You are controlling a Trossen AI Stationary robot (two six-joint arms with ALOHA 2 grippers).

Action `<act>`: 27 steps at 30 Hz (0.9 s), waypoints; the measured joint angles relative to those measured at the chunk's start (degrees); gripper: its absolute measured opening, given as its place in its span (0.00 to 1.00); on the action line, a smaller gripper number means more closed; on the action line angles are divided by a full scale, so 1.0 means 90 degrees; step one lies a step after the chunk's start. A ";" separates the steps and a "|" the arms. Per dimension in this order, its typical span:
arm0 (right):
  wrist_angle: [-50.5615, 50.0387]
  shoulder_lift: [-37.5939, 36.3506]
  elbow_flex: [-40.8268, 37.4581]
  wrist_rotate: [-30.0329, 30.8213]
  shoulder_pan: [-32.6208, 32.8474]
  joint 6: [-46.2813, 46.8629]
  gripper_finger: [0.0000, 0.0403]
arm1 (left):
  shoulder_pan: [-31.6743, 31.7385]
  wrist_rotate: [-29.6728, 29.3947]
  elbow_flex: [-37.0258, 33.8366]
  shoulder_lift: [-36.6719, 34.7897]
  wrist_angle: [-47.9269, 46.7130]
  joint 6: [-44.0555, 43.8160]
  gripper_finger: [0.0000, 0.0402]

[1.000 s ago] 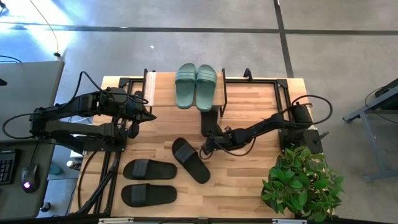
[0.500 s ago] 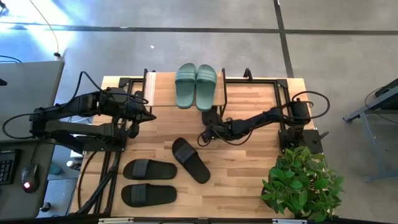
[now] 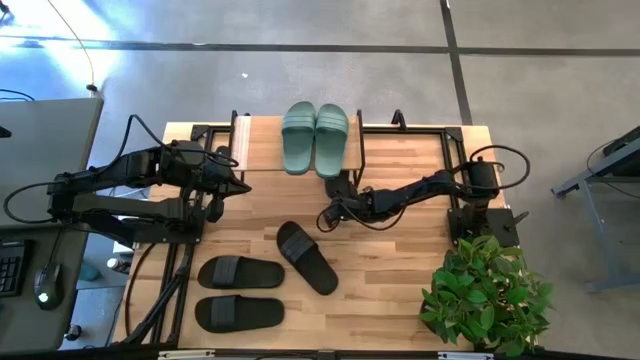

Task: Pick and place slides into the shelf
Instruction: Put the black slide under the shelf

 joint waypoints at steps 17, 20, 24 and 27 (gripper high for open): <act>-0.1082 -0.1332 0.0002 0.0574 0.1082 -0.0068 0.00 | -0.0002 0.0000 0.0002 0.0002 0.0000 0.0002 0.00; -0.1623 -0.1900 0.0002 0.0875 0.1273 -0.0268 0.00 | 0.0000 0.0000 0.0002 0.0001 0.0000 0.0002 0.00; -0.2109 -0.2531 0.0002 0.0878 0.1459 -0.0517 0.00 | -0.0002 0.0000 0.0002 0.0000 0.0000 0.0002 0.00; -0.2253 -0.2921 0.0002 0.0883 0.1622 -0.0790 0.00 | -0.0002 0.0000 0.0001 0.0002 0.0000 0.0000 0.00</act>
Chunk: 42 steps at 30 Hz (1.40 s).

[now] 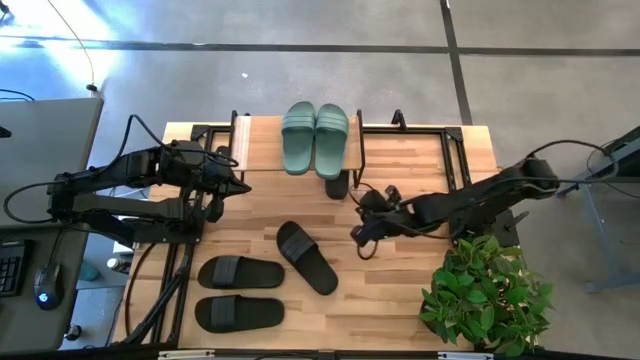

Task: Pick and place slides into the shelf
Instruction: Put the black slide under the shelf

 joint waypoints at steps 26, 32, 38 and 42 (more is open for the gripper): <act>0.2760 -0.3256 -0.1685 -0.2218 -0.0340 -0.2102 0.00 | 0.0000 0.0019 0.0001 0.0103 0.1060 -0.4099 0.00; 0.2583 -0.3527 -0.1958 -0.2003 -0.0436 -0.2099 0.00 | 0.0000 0.0046 0.0001 0.0211 0.1119 -0.5146 0.00; 0.2562 -0.3544 -0.1965 -0.1804 -0.0436 -0.2815 0.00 | 0.0000 0.0690 0.0001 0.0452 0.1604 -0.5666 0.00; 0.2518 -0.3545 -0.1965 -0.1357 -0.0436 -0.2997 0.00 | -0.0009 0.1808 -0.0001 0.0656 0.3246 -0.5419 0.00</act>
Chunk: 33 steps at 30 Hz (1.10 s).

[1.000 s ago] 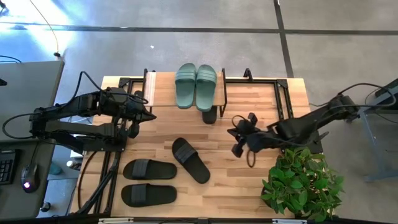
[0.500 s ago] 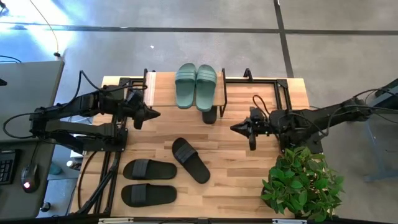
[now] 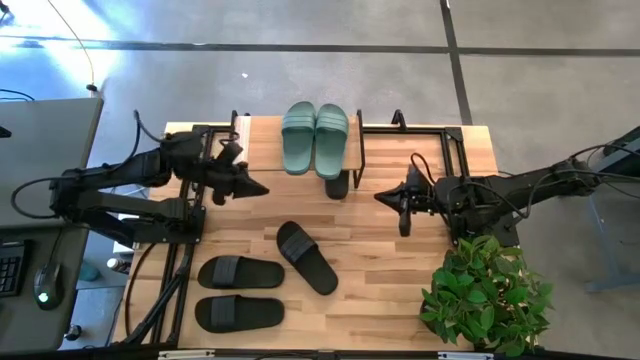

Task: Pick and place slides into the shelf
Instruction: Put the black slide under the shelf

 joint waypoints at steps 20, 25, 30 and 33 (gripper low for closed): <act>-0.0622 0.0002 0.0000 0.0958 0.0000 -0.0168 0.00 | -0.2807 -0.3859 0.3903 0.1351 -0.3700 0.2512 0.00; -0.0778 0.0002 0.0000 0.1081 -0.0002 -0.0115 0.00 | -0.3307 -0.4743 0.5251 0.2579 -0.6127 0.2139 0.00; -0.0772 0.0002 0.0000 0.1095 0.0000 -0.0152 0.00 | -0.3609 -0.4853 0.5820 0.3722 -0.7263 0.2019 0.00; -0.0775 0.0002 0.0000 0.1095 0.0000 -0.0168 0.00 | -0.3675 -0.4849 0.5839 0.4319 -0.7577 0.2050 0.00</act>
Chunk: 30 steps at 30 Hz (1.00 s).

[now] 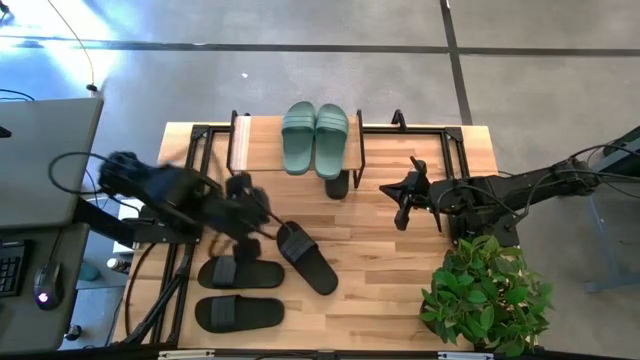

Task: Pick and place slides into the shelf
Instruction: Put the black slide under the shelf

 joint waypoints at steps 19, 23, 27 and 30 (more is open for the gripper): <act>-0.0254 0.0002 0.0002 0.0078 0.0000 0.0005 0.00 | 0.0018 0.0723 -0.0052 0.2984 0.0637 -0.0176 0.46; -0.0367 0.0002 0.0005 0.0224 0.0000 0.0018 0.00 | 0.0102 0.0772 -0.0054 0.3425 0.0995 -0.0867 0.54; -0.0451 0.0002 0.0004 0.0290 0.0000 0.0002 0.00 | 0.0223 0.0748 -0.0052 0.3813 0.0881 -0.1071 0.56; -0.0513 0.0001 0.0003 0.0301 0.0000 0.0002 0.00 | 0.0330 0.0717 -0.0066 0.4048 0.0719 -0.1109 0.57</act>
